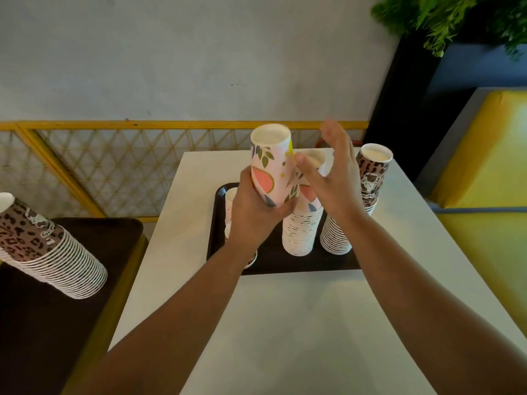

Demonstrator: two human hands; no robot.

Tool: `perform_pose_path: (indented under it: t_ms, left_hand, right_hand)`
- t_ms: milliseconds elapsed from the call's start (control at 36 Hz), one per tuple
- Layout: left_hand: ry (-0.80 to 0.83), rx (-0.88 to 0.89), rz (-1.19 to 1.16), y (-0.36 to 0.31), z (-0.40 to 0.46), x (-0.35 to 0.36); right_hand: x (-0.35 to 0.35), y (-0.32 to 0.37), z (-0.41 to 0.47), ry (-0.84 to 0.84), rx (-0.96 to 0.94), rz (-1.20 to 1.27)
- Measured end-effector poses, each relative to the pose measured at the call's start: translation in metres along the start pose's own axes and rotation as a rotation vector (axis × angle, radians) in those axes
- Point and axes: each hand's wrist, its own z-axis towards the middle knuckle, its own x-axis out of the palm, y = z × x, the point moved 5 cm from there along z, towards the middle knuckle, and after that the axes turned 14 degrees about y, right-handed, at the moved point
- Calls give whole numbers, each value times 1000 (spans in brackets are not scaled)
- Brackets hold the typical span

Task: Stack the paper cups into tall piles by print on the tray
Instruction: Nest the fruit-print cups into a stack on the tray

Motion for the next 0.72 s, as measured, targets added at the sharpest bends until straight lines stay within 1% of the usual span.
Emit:
perform_pose_path:
  t_ms: [83, 139, 194, 278, 361, 417, 500, 611, 722]
  left_hand:
    - [24, 96, -1, -20, 18, 1]
    - [35, 166, 45, -34, 29, 3]
    - [66, 225, 106, -48, 38, 5]
    - [190, 251, 103, -54, 53, 7]
    - [287, 117, 10, -36, 57, 2]
    - [274, -15, -107, -17, 52, 2]
    - [225, -162, -261, 1, 41, 15]
    - [181, -256, -375, 12, 43, 41]
    - [214, -302, -401, 23, 44, 63]
  right_hand:
    - [-3, 16, 8, 66, -58, 29]
    - [-5, 24, 13, 65, -81, 36]
    - [-8, 27, 18, 24, -79, 41]
    - [-17, 25, 25, -69, -69, 42]
    - [-21, 12, 30, -95, -36, 48]
    - [-19, 1, 28, -70, -13, 46]
    - [-9, -18, 21, -19, 31, 12]
    - [5, -43, 11, 8, 84, -6]
    - [21, -60, 0, 45, 110, 0]
